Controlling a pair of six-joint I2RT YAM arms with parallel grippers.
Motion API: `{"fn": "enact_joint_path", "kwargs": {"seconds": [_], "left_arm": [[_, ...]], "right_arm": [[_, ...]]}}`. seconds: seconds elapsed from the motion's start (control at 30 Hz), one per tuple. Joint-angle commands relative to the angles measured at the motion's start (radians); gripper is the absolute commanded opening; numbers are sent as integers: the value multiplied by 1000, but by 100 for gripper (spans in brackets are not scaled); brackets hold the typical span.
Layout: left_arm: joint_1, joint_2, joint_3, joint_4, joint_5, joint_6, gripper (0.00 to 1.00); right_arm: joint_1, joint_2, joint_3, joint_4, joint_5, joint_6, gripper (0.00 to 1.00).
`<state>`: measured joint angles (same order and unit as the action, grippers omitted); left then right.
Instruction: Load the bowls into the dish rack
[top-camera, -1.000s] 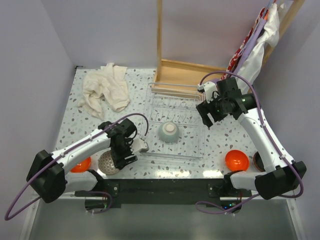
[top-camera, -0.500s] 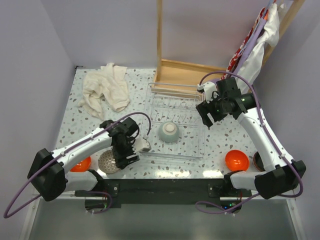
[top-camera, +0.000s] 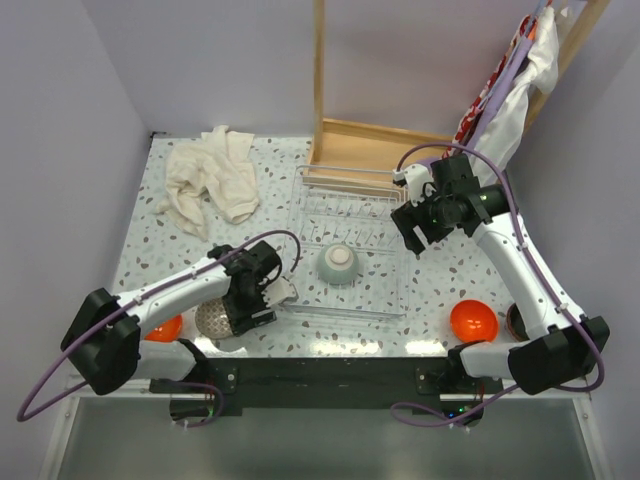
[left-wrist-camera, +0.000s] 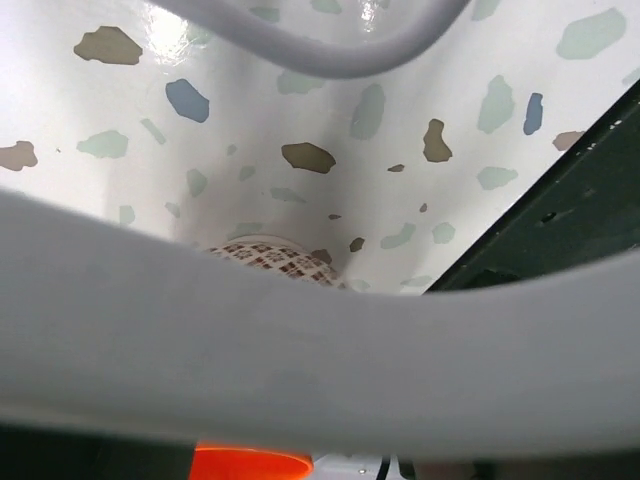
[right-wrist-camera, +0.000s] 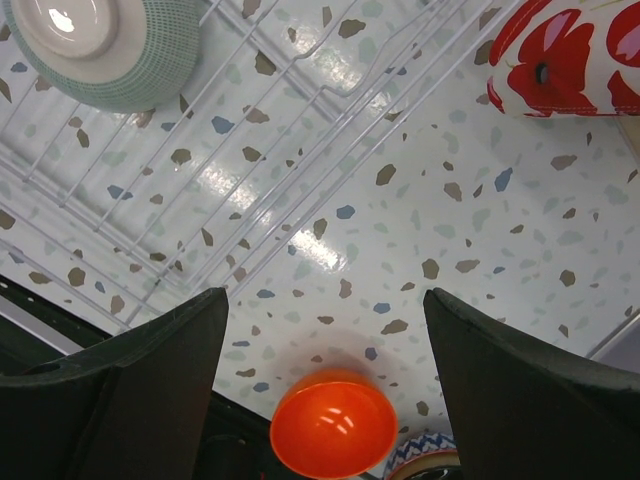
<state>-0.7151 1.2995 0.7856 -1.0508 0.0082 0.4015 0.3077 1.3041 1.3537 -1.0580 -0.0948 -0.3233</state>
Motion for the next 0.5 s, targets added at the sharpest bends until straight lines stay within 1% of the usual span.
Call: {"fn": "enact_joint_path", "kwargs": {"seconds": [0.0, 0.1, 0.13, 0.2, 0.23, 0.3, 0.33, 0.4, 0.43, 0.47], "left_arm": [[-3, -35, -17, 52, -65, -18, 69], [-3, -60, -35, 51, -59, -10, 55], [-4, -65, -34, 52, -56, -7, 47], [-1, -77, -29, 49, -56, -6, 39], [-1, -80, -22, 48, -56, -7, 32], [-1, -88, -16, 41, -59, -4, 23], [-1, -88, -14, 41, -60, -3, 17], [-1, -85, -13, 38, -66, -1, 9], [-1, -85, 1, 37, -68, 2, 0], [-1, -85, 16, 34, -91, 0, 0]], "right_arm": [[1, -5, 41, 6, 15, -19, 84], [1, 9, 50, 12, 7, -8, 84], [2, 14, 53, 15, 4, -3, 84], [2, 23, 58, 19, 0, 9, 84], [2, 24, 62, 21, -2, 10, 84], [1, 29, 64, 23, -3, 12, 84], [1, 30, 64, 24, -2, 10, 84], [2, 32, 59, 27, -2, 12, 84], [1, 32, 58, 29, -3, 15, 84], [2, 34, 58, 30, -2, 16, 84]]}}
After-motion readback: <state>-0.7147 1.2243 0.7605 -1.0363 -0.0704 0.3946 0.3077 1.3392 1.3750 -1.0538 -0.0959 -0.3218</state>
